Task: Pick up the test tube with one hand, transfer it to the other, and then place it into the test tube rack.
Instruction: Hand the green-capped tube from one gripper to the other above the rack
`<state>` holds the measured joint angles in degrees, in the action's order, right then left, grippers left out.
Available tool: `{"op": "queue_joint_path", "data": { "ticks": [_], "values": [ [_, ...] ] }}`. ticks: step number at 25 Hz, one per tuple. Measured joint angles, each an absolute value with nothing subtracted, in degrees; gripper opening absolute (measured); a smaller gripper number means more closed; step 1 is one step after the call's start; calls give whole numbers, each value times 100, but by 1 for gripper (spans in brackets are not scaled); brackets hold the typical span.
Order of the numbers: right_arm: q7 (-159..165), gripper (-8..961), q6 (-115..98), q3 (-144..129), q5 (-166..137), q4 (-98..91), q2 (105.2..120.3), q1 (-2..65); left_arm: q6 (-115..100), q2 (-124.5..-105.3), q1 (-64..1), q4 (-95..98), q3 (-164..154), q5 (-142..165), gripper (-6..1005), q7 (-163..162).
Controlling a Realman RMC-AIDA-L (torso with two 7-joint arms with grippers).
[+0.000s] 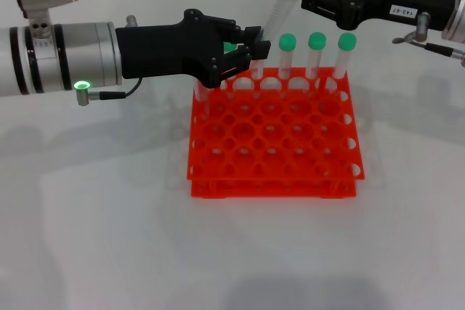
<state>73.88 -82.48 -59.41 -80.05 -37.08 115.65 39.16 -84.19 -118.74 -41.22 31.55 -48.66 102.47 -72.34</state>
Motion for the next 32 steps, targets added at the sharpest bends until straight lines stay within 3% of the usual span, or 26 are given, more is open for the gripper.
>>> {"op": "queue_joint_path", "data": {
  "ticks": [6, 32],
  "values": [
    [7390, 283, -8244, -5942, -8006, -3708, 11563, 3925, -8404, -11874, -4123, 3156, -4874, 10244, 259, -7233],
    [7392, 275, -8254, -6003, -8009, -3719, 11549, 3929, -8375, -11880, -4114, 3155, -4875, 10277, 267, -7237]
  ]
}}
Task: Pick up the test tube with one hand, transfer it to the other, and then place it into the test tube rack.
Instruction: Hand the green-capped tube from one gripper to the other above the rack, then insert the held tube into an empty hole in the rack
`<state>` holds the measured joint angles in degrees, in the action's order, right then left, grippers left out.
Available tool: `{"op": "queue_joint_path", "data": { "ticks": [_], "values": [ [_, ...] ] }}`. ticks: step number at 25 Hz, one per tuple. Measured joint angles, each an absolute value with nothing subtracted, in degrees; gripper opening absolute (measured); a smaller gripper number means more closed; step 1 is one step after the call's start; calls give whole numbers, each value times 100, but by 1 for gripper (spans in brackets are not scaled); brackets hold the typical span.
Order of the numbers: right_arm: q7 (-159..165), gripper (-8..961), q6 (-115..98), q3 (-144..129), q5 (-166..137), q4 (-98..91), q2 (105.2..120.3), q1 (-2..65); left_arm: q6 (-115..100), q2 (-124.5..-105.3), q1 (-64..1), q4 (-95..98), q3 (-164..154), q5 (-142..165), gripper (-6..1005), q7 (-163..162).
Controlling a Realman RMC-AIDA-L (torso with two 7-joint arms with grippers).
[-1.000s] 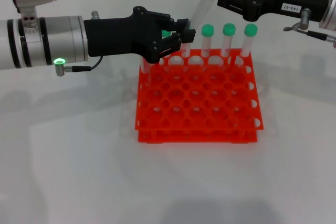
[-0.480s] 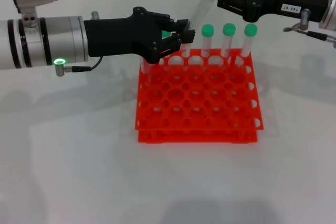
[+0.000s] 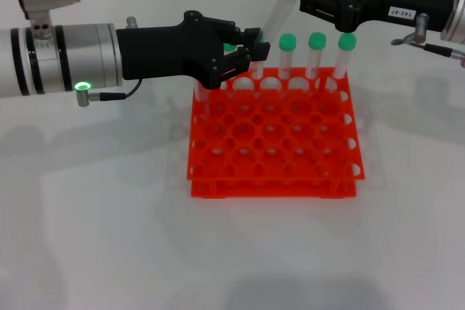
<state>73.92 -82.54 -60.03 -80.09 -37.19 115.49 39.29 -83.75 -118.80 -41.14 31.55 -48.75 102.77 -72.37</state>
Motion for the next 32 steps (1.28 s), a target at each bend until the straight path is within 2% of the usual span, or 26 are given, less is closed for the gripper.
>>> {"op": "queue_joint_path", "data": {
  "ticks": [9, 19, 28, 32],
  "values": [
    [7392, 275, -8252, -6003, -8006, -3733, 11549, 3928, -8405, -11887, -4093, 3153, -4952, 10308, 270, -7303],
    [7374, 275, -8268, -6002, -8006, -3745, 11556, 3901, -8396, -11892, -4026, 3257, -4903, 10229, 611, -7633],
    [7359, 274, -8249, -6003, -8007, -3743, 11558, 3884, -8451, -11893, -3599, 4204, -4940, 10249, 888, -8717],
    [7361, 273, -8246, -6003, -8007, -3719, 11558, 3866, -8719, -11865, -3388, 4819, -4953, 10391, 887, -9557]
  ]
}}
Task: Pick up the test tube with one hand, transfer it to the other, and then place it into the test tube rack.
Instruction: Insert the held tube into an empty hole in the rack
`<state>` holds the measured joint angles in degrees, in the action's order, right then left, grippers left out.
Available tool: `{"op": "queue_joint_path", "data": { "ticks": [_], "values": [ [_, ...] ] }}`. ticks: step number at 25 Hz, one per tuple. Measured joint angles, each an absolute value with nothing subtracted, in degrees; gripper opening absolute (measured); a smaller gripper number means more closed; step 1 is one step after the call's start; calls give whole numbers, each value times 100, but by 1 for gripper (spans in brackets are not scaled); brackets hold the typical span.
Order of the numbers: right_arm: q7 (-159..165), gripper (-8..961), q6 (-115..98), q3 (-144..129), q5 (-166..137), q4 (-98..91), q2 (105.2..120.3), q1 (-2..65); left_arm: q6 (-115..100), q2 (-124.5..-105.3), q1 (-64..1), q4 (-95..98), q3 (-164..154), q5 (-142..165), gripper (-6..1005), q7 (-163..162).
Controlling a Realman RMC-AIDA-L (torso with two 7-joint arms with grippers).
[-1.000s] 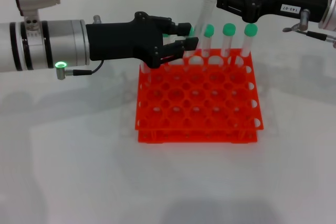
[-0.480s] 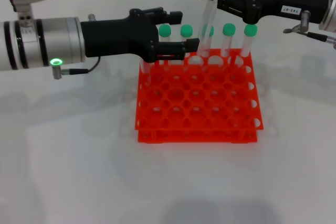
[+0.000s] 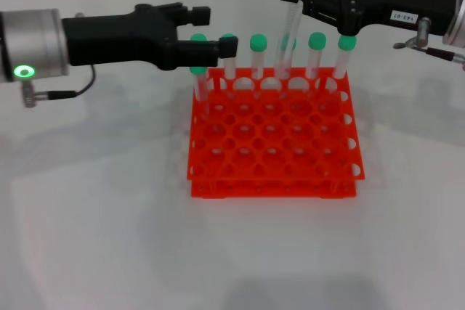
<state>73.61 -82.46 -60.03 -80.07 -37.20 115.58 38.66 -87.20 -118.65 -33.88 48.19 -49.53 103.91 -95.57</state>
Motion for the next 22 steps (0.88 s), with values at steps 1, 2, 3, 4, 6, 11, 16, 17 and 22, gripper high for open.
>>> {"op": "queue_joint_path", "data": {
  "ticks": [1, 2, 3, 4, 6, 11, 16, 17, 22],
  "values": [
    [7361, 273, -8244, -6003, -8007, -3717, 11558, 3854, -8818, -11854, -3337, 4962, -4956, 10428, 887, -9729],
    [7361, 273, -8244, -6003, -8007, -3715, 11560, 3826, -8954, -11838, -3250, 5148, -4955, 10473, 887, -9939],
    [7361, 273, -8244, -6003, -8007, -3715, 11560, 3826, -9049, -11829, -3177, 5298, -4956, 10494, 887, -10074],
    [7361, 274, -8244, -6003, -8007, -3714, 11564, 3818, -9142, -11820, -3105, 5456, -4956, 10517, 888, -10206],
    [7359, 274, -8244, -6003, -8007, -3713, 11571, 3792, -9312, -11801, -2918, 5828, -4954, 10584, 888, -10520],
    [7346, 274, -8243, -6010, -8007, -3709, 11591, 3708, -9519, -11743, -2634, 6228, -4925, 11030, 885, -10947],
    [7333, 273, -8189, -6173, -7914, -3682, 11618, 3699, -9704, -11617, -2460, 6260, -4894, 11630, 883, -10989],
    [7326, 273, -8115, -6326, -7798, -3659, 11620, 3699, -9721, -11593, -2433, 6265, -4892, 11739, 882, -10982],
    [7242, 273, -7768, -6933, -7320, -3635, 11619, 3697, -9780, -11456, -2255, 6272, -4824, 12193, 881, -10836]
  ]
}}
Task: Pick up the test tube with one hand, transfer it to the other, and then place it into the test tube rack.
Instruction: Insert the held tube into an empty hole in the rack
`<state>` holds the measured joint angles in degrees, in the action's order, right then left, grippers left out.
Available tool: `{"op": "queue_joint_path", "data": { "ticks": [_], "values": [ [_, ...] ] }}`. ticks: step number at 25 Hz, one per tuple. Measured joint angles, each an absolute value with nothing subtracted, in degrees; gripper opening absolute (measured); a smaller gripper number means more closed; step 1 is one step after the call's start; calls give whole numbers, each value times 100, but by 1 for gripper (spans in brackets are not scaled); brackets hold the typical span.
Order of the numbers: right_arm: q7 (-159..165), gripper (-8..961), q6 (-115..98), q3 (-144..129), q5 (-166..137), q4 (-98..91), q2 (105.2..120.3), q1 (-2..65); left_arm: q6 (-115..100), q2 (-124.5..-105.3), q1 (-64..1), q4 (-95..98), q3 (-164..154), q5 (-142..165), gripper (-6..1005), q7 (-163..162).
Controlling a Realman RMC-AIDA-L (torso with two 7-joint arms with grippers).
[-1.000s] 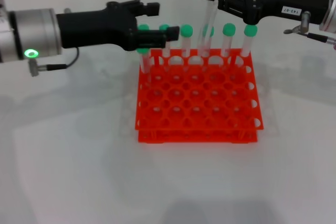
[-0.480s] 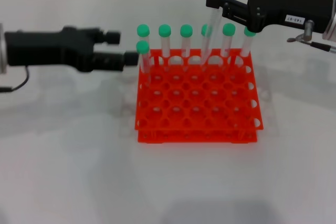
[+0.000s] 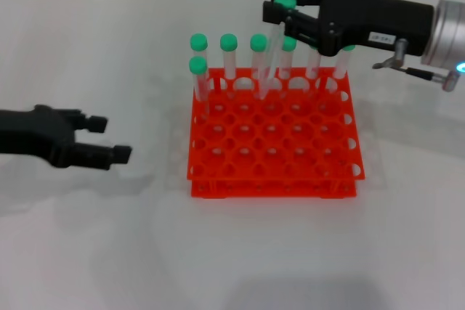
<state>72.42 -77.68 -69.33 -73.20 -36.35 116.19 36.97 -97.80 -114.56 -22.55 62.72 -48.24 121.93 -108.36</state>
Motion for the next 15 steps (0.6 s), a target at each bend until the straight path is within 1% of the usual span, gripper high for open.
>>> {"op": "queue_joint_path", "data": {
  "ticks": [8, 15],
  "values": [
    [6899, 274, -7127, -7885, -6474, -3626, 11622, 3685, -9843, -11262, -2093, 6269, -4818, 12230, 881, -10484],
    [6621, 273, -6730, -8374, -5872, -3622, 11619, 3683, -9894, -11180, -2058, 6225, -4816, 12235, 880, -10188]
  ]
}}
